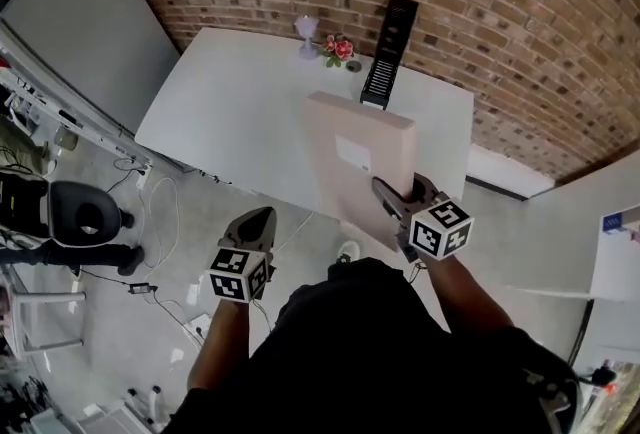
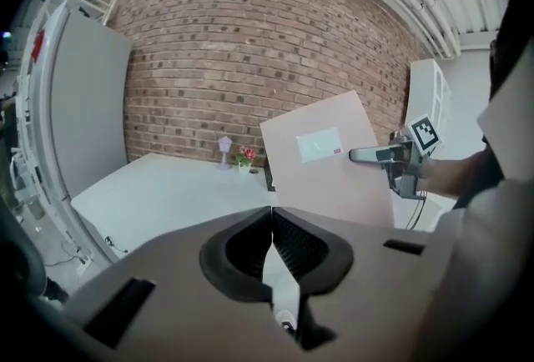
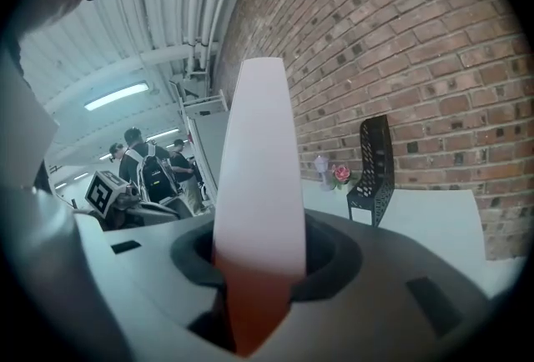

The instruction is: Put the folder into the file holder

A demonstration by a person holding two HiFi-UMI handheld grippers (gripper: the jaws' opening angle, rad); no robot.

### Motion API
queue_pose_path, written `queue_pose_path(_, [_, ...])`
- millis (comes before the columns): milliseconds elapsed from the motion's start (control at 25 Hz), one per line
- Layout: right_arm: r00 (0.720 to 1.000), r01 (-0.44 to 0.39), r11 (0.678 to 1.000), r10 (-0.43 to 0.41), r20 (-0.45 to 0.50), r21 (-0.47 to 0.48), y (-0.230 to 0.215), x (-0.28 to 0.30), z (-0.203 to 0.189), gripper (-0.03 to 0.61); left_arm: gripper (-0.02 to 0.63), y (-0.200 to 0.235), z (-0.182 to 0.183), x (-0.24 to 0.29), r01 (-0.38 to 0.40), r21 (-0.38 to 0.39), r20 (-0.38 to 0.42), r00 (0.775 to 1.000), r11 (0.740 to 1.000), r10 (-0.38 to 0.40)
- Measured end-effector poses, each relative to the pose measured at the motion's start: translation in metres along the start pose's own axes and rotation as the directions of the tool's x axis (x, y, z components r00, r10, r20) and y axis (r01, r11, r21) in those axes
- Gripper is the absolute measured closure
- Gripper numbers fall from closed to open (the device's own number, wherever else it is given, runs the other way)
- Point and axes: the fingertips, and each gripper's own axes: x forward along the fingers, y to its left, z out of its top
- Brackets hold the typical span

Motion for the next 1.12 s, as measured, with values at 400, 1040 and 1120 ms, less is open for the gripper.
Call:
queue_pose_path(400, [0.99,0.128,0.992,-0.129,0.056,0.018,-0.085,0.013,0.032,0.416,0.609,0.004,0.068,0.099,0.148,0.058,0.007,0.989,0.987,-0.149])
queue_pose_path(1040, [0.88,0.436,0.892,-0.45,0.149,0.12,-0.112,0.009,0.052,0.416,0.609,0.015,0.091,0.171,0.427,0.226,-0.159,0.903,0.875,-0.4])
queue_pose_path(1120, [0.857,0.472,0.871,-0.49,0.159,0.138,-0.108,0.014,0.054,0.416,0.609,0.023,0.097,0.173,0.458,0.257,-0.172,0.888,0.851,-0.426])
